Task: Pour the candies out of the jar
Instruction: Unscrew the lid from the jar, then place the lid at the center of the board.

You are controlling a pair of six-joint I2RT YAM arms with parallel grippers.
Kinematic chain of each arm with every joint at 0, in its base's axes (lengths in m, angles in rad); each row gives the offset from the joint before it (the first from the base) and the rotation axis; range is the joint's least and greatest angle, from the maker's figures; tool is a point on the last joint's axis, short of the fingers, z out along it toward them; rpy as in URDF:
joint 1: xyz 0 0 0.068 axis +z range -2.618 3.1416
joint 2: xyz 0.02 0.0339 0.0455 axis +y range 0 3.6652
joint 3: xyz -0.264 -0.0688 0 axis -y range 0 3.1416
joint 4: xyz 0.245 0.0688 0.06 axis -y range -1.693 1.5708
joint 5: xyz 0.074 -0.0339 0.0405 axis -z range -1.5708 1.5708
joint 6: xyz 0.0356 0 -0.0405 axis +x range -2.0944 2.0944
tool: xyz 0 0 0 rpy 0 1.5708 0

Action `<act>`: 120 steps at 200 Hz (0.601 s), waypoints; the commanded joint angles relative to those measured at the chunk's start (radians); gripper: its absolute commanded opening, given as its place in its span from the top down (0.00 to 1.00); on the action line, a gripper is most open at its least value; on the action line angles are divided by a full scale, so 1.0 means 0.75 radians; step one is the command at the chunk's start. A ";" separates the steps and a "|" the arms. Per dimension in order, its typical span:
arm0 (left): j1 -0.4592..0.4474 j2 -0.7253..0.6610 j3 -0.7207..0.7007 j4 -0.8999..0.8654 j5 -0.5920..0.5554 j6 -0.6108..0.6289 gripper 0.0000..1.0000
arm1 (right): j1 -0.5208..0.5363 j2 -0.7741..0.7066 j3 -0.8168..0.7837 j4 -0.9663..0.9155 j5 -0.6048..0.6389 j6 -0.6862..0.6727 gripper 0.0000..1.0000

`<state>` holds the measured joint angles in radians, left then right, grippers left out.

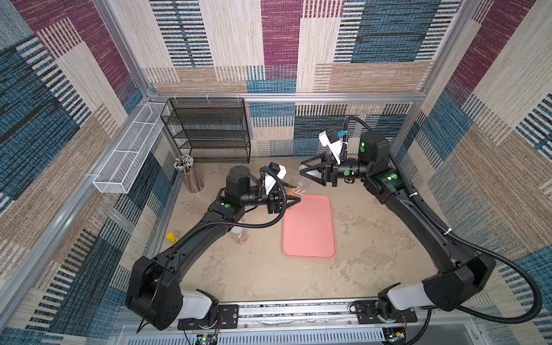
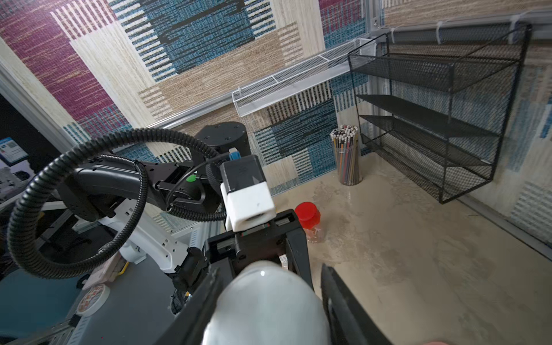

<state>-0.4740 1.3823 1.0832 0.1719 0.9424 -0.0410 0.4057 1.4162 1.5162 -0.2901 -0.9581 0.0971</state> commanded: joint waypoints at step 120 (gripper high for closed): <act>0.000 -0.075 -0.175 0.065 -0.372 -0.013 1.00 | -0.039 -0.196 -0.519 0.247 0.979 0.028 0.64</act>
<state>-0.4740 1.3369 0.9714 0.1825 0.7616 -0.0483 0.3946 1.3113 1.2392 -0.2100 -0.4644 0.0837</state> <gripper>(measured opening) 0.563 0.511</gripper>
